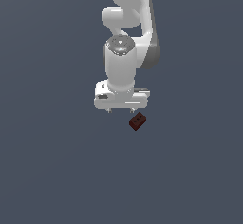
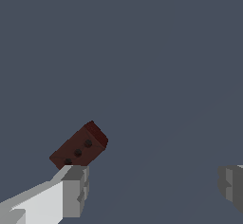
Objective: Pick up the object and move it to a goal position.
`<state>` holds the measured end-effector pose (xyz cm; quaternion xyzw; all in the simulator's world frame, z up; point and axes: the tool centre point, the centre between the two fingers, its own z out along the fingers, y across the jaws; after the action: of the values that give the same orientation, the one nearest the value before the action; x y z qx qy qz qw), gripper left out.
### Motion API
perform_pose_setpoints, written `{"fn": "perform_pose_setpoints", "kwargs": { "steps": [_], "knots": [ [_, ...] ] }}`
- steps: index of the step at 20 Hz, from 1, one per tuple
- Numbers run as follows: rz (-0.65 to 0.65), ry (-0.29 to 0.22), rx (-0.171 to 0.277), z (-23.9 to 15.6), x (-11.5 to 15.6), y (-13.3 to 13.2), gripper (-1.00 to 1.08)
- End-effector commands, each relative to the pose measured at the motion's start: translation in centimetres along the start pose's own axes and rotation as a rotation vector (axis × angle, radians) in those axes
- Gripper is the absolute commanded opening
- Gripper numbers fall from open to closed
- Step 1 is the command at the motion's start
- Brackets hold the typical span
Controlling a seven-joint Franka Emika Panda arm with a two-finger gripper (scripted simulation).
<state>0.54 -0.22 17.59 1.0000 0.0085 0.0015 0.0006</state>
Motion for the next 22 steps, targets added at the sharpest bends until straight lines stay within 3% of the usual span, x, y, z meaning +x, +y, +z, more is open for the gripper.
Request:
{"fn": "perform_pose_setpoints", "kwargs": {
  "steps": [1,11,22],
  "knots": [
    [0.0,0.0,0.0,0.0,0.0,0.0,1.0],
    [-0.022,0.001,-0.024,0.65,0.33,0.51,1.0],
    [0.006,0.002,-0.022,0.97,0.26,0.14,1.0]
  ]
}}
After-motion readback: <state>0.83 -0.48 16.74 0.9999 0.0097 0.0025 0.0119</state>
